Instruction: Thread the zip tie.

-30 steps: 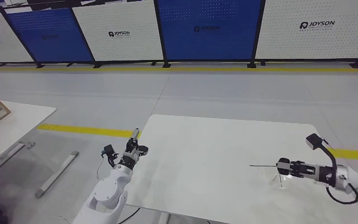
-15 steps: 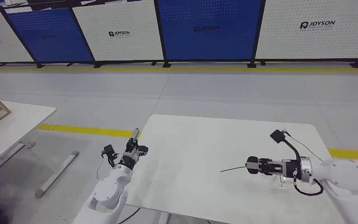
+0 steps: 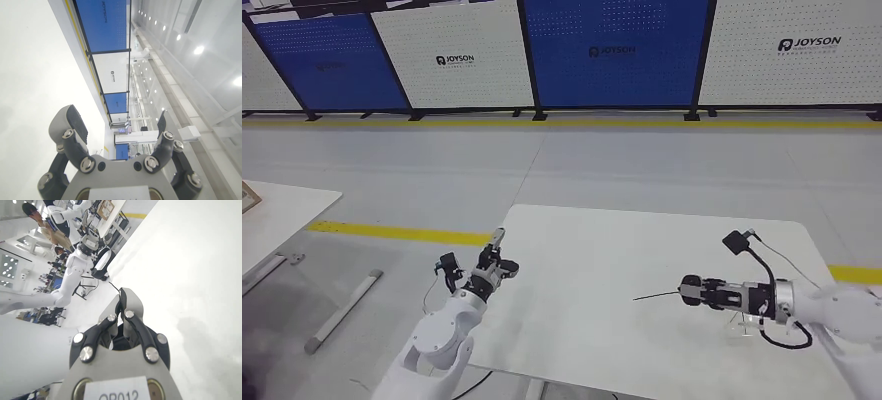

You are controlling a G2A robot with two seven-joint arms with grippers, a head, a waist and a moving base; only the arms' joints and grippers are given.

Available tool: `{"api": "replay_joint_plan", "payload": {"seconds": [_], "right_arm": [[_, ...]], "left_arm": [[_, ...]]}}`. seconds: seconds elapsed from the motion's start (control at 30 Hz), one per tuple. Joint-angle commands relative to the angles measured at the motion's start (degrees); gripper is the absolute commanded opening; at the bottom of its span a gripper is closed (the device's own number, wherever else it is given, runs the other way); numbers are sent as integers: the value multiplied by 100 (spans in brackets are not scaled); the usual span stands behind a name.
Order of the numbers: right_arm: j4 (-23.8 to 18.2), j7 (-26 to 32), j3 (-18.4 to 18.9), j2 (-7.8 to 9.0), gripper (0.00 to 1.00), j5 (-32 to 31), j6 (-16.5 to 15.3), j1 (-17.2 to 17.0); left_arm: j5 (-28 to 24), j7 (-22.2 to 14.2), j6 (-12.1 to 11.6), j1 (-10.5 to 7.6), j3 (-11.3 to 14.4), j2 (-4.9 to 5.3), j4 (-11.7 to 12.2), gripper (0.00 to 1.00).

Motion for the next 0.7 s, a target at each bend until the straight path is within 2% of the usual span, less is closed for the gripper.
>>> {"api": "replay_joint_plan", "payload": {"seconds": [0.0,0.07,0.13,0.17,0.2,0.27,0.3,0.6,0.67], "right_arm": [[-103,-135,-11,-7,0,-308,0,-16],[-228,-281,-62,-24,0,-624,0,-1],[-311,-421,-131,-45,0,-843,0,11],[-326,-468,-172,-57,0,-922,0,17],[-283,-532,-224,-73,0,-1030,0,43],[-195,-565,-287,-98,0,-953,0,67],[-195,-565,-287,-98,0,-953,0,67],[-195,-565,-287,-98,0,-953,0,67],[-216,-616,-287,-100,0,-1003,1,52]], "left_arm": [[125,70,205,2,106,-7,-223,100],[314,100,343,25,352,-22,-447,100],[450,80,490,23,566,-34,-560,100],[541,74,544,13,672,-39,-587,100],[632,-49,677,-4,838,-41,-588,100],[597,-266,942,-89,992,-44,-531,100],[609,-254,970,-137,1006,-47,-501,100],[609,-254,970,-137,1006,-47,-501,100],[339,-386,1124,-169,961,-50,-458,100]]}}
